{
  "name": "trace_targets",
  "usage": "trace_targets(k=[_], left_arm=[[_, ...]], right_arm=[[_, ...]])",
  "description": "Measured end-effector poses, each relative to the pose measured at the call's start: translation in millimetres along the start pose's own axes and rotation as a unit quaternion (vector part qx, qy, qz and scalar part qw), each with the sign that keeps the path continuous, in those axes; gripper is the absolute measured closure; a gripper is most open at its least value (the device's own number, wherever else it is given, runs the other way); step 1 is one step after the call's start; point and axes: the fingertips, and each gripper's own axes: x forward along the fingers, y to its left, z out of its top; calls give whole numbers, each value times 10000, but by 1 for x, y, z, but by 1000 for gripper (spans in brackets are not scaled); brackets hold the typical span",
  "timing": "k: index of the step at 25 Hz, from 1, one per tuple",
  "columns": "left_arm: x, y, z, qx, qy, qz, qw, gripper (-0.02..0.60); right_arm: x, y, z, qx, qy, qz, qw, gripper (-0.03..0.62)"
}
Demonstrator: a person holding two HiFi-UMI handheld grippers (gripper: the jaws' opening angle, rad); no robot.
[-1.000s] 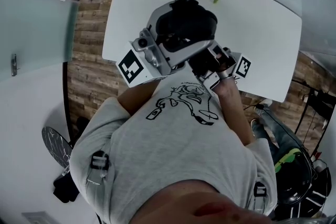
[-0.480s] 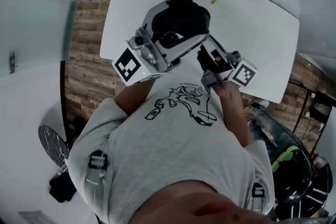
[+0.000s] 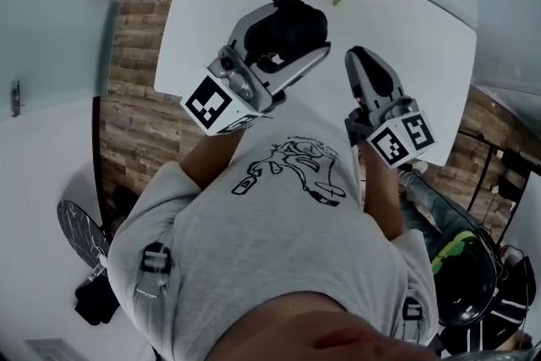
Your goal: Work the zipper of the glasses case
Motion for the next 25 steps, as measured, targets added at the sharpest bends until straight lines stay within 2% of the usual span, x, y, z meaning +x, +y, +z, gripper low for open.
trace_targets(k=[5,13,18,25], left_arm=[[3,-1,-20,-35,311,96,9995,328],[11,-10,-33,53,491,204,9986,328],[14,-13,-33,42,560,289,9980,328],[18,-22,-28,106,640,322,9974,328]], right_arm=[[-17,-8,18,-963,22,-420,9945,554],[-45,-20,46,-2088,49,-1137,9713,589],[-58,-14,62,-2414,16,-1266,9621,589],[-72,-8,72,-2510,-59,-1374,9582,591]])
